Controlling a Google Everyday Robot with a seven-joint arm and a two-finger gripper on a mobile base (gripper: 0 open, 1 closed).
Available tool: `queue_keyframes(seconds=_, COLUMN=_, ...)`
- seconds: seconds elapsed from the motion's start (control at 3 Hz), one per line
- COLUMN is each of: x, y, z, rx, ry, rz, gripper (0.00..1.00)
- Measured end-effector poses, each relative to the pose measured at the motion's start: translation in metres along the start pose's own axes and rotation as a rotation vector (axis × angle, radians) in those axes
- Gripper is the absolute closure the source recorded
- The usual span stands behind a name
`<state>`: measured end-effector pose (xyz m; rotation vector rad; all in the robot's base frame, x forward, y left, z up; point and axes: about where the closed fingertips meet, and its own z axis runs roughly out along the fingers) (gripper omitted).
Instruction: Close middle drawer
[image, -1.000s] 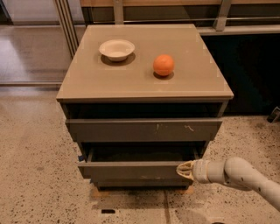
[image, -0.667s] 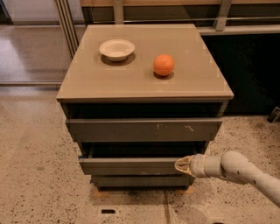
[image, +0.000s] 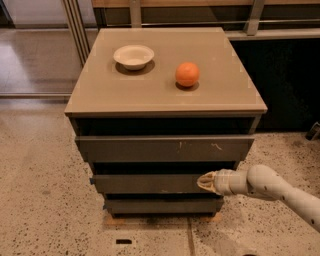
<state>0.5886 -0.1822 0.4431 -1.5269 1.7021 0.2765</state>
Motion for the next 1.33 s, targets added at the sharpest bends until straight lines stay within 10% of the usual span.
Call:
queue_keyframes(seconds=0.33, x=-0.005, y=0.006, z=-0.004, rx=-0.046, ry=0.007, rz=-0.002, gripper=1.00)
queue_keyframes(seconds=1.33, x=-0.061, y=0.101, z=-0.080, rx=-0.435, ry=0.022, rz=0.079, gripper=1.00)
